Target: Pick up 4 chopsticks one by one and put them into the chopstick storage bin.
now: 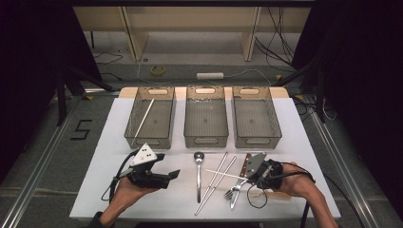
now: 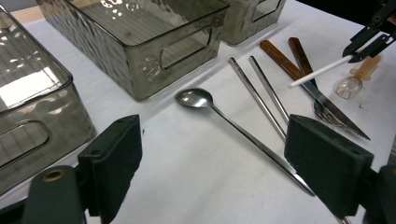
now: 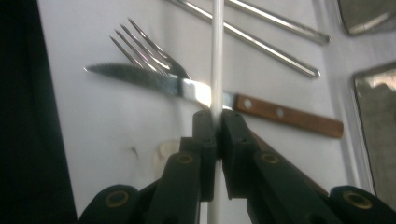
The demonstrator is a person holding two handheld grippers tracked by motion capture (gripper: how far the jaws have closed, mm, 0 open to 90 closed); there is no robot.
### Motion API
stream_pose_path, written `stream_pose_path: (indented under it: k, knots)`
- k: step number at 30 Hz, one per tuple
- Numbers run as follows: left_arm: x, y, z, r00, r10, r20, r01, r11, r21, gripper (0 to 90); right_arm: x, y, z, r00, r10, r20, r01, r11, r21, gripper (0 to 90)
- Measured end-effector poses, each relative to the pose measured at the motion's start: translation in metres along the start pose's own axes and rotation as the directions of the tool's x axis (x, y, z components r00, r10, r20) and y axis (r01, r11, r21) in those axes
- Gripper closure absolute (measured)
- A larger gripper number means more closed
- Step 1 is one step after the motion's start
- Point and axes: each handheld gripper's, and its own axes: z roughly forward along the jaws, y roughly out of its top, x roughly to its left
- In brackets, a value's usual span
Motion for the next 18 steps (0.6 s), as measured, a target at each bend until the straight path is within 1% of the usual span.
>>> stream_pose_path:
  k: [6, 7, 9, 17, 18]
  knots:
    - [-0.007, 0.002, 0.003, 0.9992, 0.030, 0.025, -0.030, 0.9995, 0.006, 18.6, 0.012, 0.021, 0.001, 0.9980, -0.060, -0.020, 0.061, 0.998, 0.008, 85.3]
    - [-0.009, 0.003, 0.003, 0.9988, 0.036, 0.033, -0.036, 0.9993, 0.012, 18.6, 0.014, 0.025, 0.002, 0.9976, -0.064, -0.026, 0.064, 0.998, -0.001, 85.3]
    - [-0.012, 0.003, 0.004, 0.9978, 0.049, 0.045, -0.050, 0.9985, 0.022, 18.9, 0.017, 0.031, 0.003, 0.9964, -0.080, -0.029, 0.081, 0.997, 0.004, 85.3]
    - [-0.026, 0.003, 0.010, 0.9906, 0.107, 0.086, -0.112, 0.9921, 0.058, 20.4, 0.027, 0.049, 0.008, 0.9920, -0.122, -0.033, 0.122, 0.993, 0.001, 85.3]
    - [-0.028, 0.003, 0.011, 0.9890, 0.116, 0.092, -0.122, 0.9907, 0.061, 20.5, 0.029, 0.052, 0.009, 0.9933, -0.111, -0.034, 0.111, 0.994, -0.002, 85.3]
